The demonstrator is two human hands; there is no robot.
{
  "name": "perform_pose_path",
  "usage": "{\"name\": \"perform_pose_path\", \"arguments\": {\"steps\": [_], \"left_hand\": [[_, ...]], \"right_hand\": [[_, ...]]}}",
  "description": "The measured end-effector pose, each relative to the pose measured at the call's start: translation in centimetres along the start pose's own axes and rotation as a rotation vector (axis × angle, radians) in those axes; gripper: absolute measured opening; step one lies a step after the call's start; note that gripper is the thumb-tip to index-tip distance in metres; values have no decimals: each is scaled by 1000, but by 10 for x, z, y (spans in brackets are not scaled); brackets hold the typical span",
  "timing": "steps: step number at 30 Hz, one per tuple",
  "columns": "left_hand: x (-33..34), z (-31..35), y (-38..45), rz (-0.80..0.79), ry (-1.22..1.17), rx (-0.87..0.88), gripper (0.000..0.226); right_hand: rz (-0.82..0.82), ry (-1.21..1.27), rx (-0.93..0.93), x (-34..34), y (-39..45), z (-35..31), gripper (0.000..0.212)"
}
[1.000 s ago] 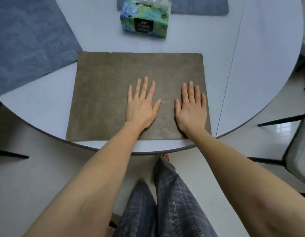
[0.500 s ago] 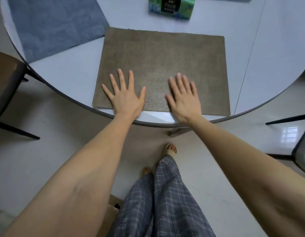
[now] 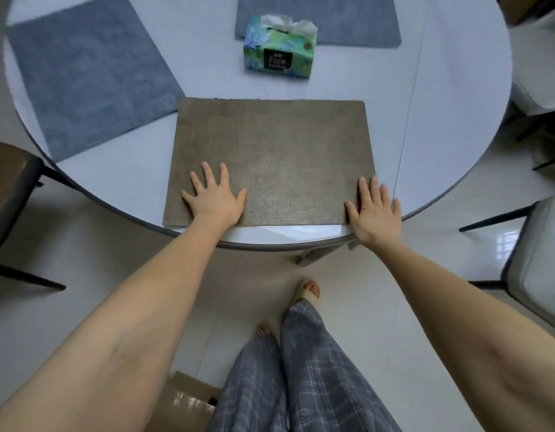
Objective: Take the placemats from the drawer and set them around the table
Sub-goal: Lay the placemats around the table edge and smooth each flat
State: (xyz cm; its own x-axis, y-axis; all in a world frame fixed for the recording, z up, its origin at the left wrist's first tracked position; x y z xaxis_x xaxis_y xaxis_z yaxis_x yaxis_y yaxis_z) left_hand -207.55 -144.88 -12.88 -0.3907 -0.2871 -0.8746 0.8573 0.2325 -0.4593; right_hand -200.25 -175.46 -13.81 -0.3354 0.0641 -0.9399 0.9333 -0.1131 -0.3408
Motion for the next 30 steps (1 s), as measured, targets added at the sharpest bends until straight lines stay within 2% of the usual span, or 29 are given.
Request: {"name": "perform_pose_path", "arguments": {"steps": [2, 4, 8, 13, 19, 24, 27, 30], "left_hand": [[-24, 6, -2, -91, 32, 15, 66], [-54, 20, -1, -115, 72, 77, 48], [-108, 61, 10, -166, 129, 222, 44], [-170, 115, 56, -28, 161, 306, 44], [-228, 175, 142, 148, 9, 237, 28], [-238, 219, 216, 142, -44, 163, 36], [-234, 236, 256, 139, -25, 151, 44], [-222, 245, 287, 104, 59, 142, 43]], "right_hand": [[33, -84, 53, -21, 3, -4, 53], [58, -104, 51, -53, 12, -15, 42], [7, 99, 3, -120, 47, -38, 28], [31, 194, -182, -193, 117, -75, 26], [1, 141, -354, -248, 234, -113, 22], [-85, 48, -486, -254, 323, -132, 33], [-116, -71, -564, -235, 372, -143, 38], [-139, -197, -635, -206, 408, -156, 53]]}}
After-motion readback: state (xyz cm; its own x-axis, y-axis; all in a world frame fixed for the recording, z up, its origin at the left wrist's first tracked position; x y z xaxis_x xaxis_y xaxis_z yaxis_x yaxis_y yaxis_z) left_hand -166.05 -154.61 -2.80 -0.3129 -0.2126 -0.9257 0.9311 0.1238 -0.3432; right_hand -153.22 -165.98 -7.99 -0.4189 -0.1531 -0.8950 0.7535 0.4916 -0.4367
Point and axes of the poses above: each hand's wrist, its own y-axis towards the middle knuckle, its own x-axis out of the palm, z = x × y, the point moved 7 cm from there along y, towards the middle knuckle, and after that the axes turned 14 degrees about x, right-handed, at the moved point
